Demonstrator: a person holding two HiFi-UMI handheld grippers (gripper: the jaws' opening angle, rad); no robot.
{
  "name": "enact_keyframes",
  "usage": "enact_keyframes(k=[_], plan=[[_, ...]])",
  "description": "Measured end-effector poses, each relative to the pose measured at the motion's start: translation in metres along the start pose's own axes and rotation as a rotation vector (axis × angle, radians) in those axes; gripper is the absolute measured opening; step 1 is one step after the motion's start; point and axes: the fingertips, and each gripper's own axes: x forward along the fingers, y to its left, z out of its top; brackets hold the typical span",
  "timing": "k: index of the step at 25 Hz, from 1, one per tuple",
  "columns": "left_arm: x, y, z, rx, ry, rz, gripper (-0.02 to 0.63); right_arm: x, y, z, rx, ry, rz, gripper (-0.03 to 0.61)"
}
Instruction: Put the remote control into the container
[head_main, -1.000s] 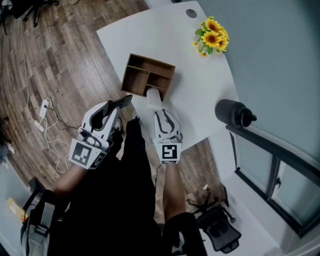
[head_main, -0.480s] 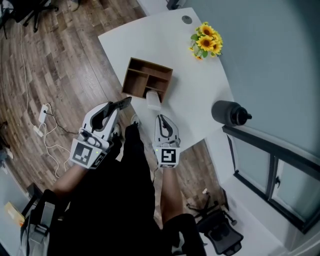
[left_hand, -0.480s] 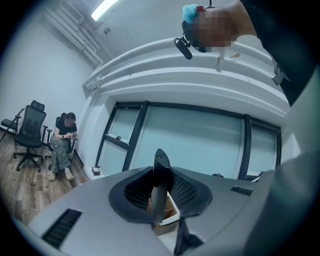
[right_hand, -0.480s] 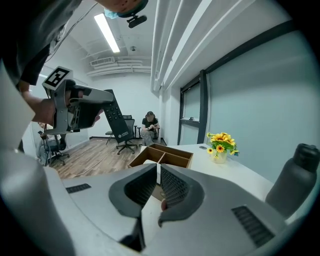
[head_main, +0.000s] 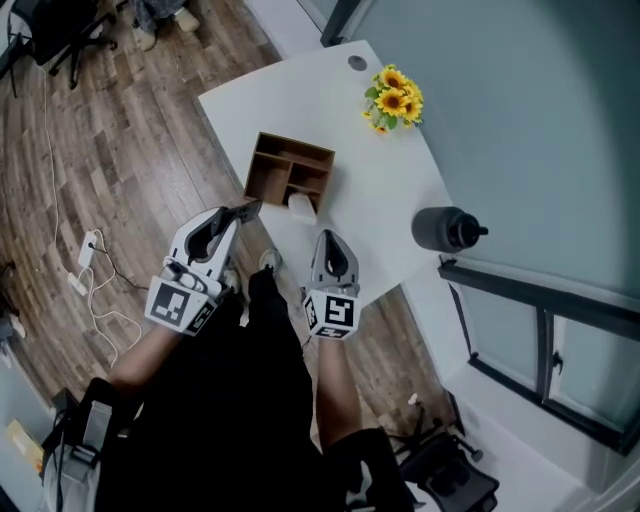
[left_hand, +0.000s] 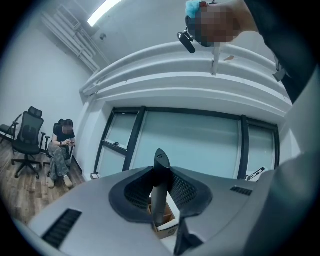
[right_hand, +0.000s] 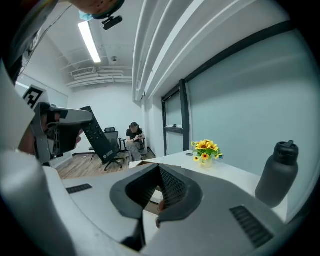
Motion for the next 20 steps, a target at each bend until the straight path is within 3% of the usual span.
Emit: enact_keyframes(k=[6,20], plan=[[-0.009,-0.007,0.013,0.023,-0.020,-0.010,0.084,-0.013,0.016,0.027,0.027,-0.044,-0.006,0.005],[-0.020,-0.013,0.018,0.049,-0.025,-0.013,0.084,-0.034,0.034,0.041,0.061,-0.091,-0.008,0.005]])
